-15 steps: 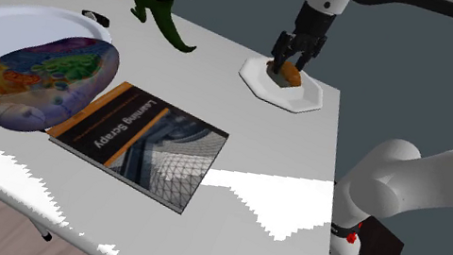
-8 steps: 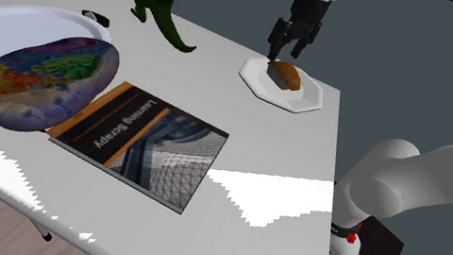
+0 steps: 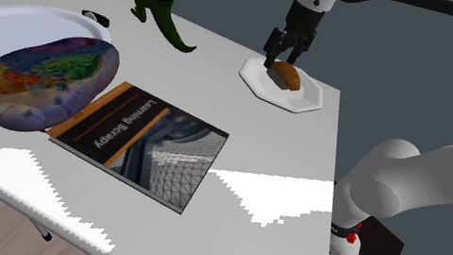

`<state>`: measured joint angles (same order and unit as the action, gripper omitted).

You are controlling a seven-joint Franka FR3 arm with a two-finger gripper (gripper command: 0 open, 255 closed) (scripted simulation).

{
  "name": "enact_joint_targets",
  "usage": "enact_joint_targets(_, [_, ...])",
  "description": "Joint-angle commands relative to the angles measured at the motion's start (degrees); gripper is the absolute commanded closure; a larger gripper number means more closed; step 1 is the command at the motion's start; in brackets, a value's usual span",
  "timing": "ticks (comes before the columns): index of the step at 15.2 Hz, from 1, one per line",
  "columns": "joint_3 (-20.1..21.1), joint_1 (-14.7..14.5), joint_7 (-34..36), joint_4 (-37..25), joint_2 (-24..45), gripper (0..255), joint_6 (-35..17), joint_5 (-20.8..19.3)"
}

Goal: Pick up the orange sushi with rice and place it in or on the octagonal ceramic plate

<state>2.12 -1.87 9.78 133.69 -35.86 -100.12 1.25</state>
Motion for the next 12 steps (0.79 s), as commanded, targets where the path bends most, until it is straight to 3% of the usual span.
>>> enact_joint_targets(1, [0.00, 0.00, 0.00, 0.04, 0.00, 0, -0.05, 0.00])
enact_joint_targets(4, [0.00, 0.00, 0.00, 0.03, 0.00, 0, -0.04, 0.00])
enact_joint_targets(5, [0.00, 0.00, 0.00, 0.03, 0.00, 255, -0.04, 0.00])
enact_joint_targets(12, [0.02, -0.01, 0.02, 0.07, -0.12, 255, 0.04, 0.01])
